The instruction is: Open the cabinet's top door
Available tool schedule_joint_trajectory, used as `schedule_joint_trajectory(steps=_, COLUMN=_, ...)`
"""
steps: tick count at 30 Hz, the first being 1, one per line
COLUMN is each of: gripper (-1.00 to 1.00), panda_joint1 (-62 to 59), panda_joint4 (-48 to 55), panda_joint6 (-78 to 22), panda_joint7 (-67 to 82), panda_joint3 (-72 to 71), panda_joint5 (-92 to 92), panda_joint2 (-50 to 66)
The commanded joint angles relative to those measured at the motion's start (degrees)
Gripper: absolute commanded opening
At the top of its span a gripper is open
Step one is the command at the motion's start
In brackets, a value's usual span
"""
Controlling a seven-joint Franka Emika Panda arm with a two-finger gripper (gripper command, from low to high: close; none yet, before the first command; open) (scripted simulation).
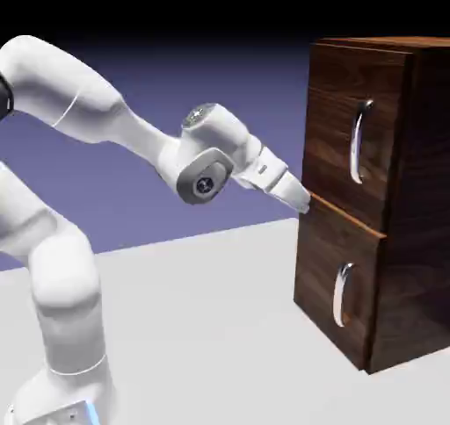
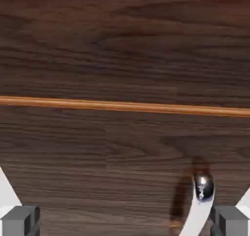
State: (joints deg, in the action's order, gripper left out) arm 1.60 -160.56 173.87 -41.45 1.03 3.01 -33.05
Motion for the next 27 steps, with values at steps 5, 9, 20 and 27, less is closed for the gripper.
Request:
schedule_joint_trajectory(steps=5, gripper=0.0, panda_joint1=3.8, panda_joint4=1.8, panda_joint6=-0.5, panda_joint7=4.2, panda_joint3=4.3, panda_joint5=12.5, panda_joint2=-1.6)
schedule_joint_trajectory(steps=9, gripper=0.0, panda_joint1=6.8, panda_joint4=3.3, panda_joint6=-1.0, panda_joint7=7.5, panda_joint3=7.7, panda_joint5=22.4, panda_joint2=-2.9)
schedule_joint_trajectory(steps=20, gripper=0.0, panda_joint1=15.1, panda_joint4=7.4, panda_joint6=-2.2, panda_joint7=16.7, panda_joint3=17.1, panda_joint5=49.8, panda_joint2=-6.4)
schedule_joint_trajectory(steps=27, gripper=0.0, panda_joint1=20.4, panda_joint4=10.0, panda_joint6=-3.0, panda_joint7=22.5, panda_joint3=23.1, panda_joint5=67.3, panda_joint2=-8.7)
